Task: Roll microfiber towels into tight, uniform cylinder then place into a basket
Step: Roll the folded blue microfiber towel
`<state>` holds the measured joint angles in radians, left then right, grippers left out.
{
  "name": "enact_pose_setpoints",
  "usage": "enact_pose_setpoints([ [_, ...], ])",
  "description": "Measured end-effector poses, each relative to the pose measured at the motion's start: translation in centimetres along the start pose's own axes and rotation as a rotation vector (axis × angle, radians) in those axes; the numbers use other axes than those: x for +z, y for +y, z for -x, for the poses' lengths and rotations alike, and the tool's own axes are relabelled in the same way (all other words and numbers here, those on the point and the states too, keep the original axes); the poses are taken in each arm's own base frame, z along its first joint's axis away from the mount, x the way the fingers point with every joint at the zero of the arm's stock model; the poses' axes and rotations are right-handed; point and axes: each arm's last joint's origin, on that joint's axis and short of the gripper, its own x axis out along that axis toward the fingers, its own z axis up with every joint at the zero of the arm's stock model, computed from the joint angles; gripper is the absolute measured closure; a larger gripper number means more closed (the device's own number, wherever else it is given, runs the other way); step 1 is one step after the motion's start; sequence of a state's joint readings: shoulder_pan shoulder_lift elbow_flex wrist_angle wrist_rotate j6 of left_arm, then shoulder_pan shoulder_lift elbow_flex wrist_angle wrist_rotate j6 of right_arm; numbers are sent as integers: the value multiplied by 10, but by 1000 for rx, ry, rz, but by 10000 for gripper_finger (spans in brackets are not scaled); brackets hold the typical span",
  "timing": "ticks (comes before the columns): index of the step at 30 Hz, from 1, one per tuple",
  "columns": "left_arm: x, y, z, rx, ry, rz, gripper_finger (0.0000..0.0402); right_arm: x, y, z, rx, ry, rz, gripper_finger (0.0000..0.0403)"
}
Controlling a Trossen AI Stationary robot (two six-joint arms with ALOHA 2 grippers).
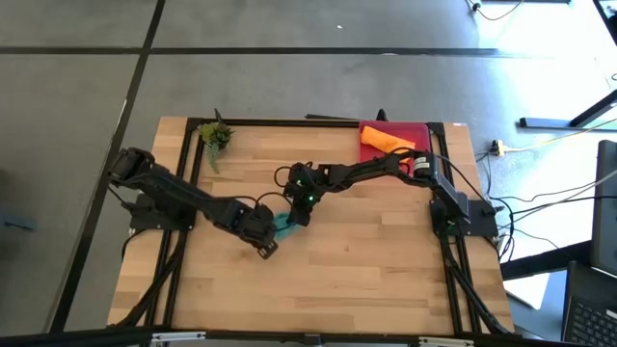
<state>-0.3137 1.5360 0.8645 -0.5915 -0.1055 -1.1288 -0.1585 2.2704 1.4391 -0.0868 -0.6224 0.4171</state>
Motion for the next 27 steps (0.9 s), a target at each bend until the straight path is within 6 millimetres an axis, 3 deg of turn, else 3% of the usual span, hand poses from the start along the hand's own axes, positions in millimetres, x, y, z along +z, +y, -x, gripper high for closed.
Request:
enact_pose_setpoints([
  [27,11,41,-19,182,-77,151,401,0,0,0,-4,0,3,378],
])
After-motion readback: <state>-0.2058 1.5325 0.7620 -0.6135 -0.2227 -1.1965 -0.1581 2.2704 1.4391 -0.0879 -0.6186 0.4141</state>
